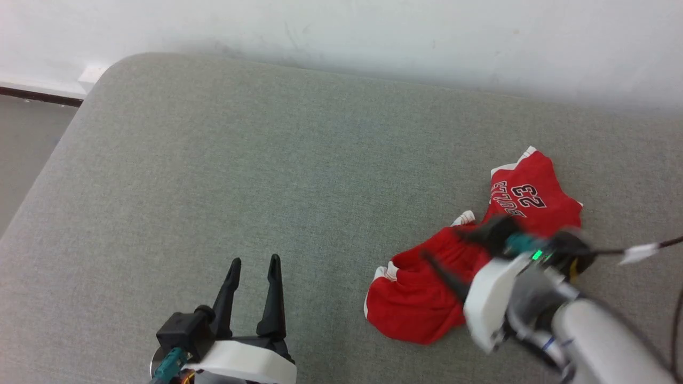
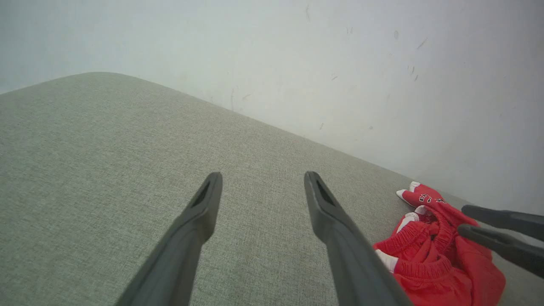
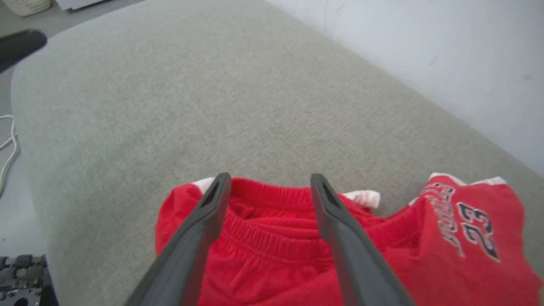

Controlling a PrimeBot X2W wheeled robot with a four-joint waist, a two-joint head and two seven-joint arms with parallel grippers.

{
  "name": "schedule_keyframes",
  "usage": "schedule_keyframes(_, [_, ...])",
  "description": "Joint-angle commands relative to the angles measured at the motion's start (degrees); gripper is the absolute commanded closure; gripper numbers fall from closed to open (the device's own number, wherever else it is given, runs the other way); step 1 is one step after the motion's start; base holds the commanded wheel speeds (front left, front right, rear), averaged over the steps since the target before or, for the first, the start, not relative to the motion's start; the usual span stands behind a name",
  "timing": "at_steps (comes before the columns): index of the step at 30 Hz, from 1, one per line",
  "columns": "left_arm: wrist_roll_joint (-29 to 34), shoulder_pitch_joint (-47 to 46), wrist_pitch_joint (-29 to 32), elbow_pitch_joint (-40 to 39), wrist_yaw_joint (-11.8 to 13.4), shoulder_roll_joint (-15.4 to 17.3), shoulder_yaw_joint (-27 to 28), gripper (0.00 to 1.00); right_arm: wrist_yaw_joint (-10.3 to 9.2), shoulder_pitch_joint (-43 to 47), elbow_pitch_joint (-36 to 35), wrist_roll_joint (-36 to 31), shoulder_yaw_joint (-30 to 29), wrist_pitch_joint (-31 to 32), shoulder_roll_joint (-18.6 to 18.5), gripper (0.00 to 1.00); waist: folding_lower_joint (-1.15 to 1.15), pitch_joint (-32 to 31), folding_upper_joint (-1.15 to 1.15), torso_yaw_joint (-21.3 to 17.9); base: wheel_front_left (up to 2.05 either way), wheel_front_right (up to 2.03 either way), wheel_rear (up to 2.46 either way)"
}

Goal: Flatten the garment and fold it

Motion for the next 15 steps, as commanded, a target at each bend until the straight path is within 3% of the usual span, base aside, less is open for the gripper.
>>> schedule_keyframes(1, [-0.6, 0.2, -0.3, -0.2, 0.2, -0.1, -0.1, 0.0, -0.06, -2.3, -1.0, 0.0, -3.8, -0.7, 0.1, 0.0, 0.0, 0.2, 0.0, 0.0, 0.0, 0.0, 0.0])
schedule_keyframes(9, [0.3, -1.9, -0.3, -1.8, 1.0, -0.1, -1.5, 0.0, -0.06, -9.1, 2.0, -6.7, -20.8, 3.5, -3.8, 0.0, 0.0, 4.5, 0.0, 1.4, 0.0, 0.0, 0.0])
schedule_keyframes(15, [0.0, -4.2, -0.3, -2.2, 1.5, -0.1, -3.1, 0.0, -0.06, -12.4, 7.9, -8.2, -24.4, 7.4, -5.9, 0.0, 0.0, 8.5, 0.0, 3.2, 0.0, 0.0, 0.0])
